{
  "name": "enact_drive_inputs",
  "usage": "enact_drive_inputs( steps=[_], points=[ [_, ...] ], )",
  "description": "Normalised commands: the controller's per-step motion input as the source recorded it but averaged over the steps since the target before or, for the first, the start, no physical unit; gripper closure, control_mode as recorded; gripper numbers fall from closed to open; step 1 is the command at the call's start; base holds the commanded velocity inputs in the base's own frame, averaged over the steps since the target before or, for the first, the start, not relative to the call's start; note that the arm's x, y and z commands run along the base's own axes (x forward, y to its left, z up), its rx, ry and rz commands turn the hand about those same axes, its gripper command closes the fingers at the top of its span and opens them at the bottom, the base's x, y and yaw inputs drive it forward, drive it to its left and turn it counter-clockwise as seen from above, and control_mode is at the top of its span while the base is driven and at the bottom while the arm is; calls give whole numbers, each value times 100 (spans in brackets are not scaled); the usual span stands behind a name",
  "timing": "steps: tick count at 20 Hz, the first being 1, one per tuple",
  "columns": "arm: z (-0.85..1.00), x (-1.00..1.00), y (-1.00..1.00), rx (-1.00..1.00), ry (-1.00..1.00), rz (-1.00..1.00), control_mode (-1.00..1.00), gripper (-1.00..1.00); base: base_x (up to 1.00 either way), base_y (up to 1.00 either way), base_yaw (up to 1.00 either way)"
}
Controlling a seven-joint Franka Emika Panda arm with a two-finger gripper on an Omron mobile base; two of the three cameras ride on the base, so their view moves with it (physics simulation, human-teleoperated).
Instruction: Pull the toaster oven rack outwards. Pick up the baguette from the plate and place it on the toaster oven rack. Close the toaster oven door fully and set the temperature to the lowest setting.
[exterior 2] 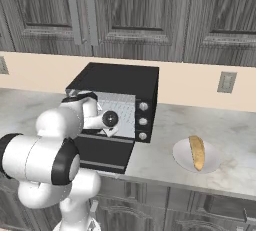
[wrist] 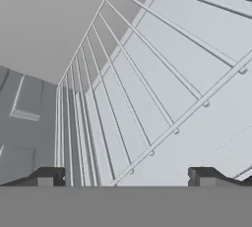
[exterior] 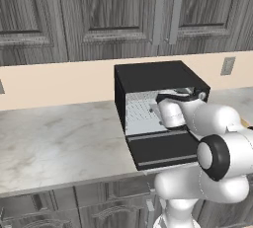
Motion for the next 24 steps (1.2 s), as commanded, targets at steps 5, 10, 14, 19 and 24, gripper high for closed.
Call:
enact_drive_inputs(
  steps=[5,10,14,19,24],
  points=[
    [-10,8,0,0,0,-3,-100,-100,0,0,0],
    [-27,1,0,0,0,0,-100,-100,0,0,0],
    [-10,9,0,0,0,0,-100,-100,0,0,0],
    [0,23,0,0,0,0,-100,-100,0,0,0],
    [0,28,0,0,0,0,-100,-100,0,0,0]
  ],
)
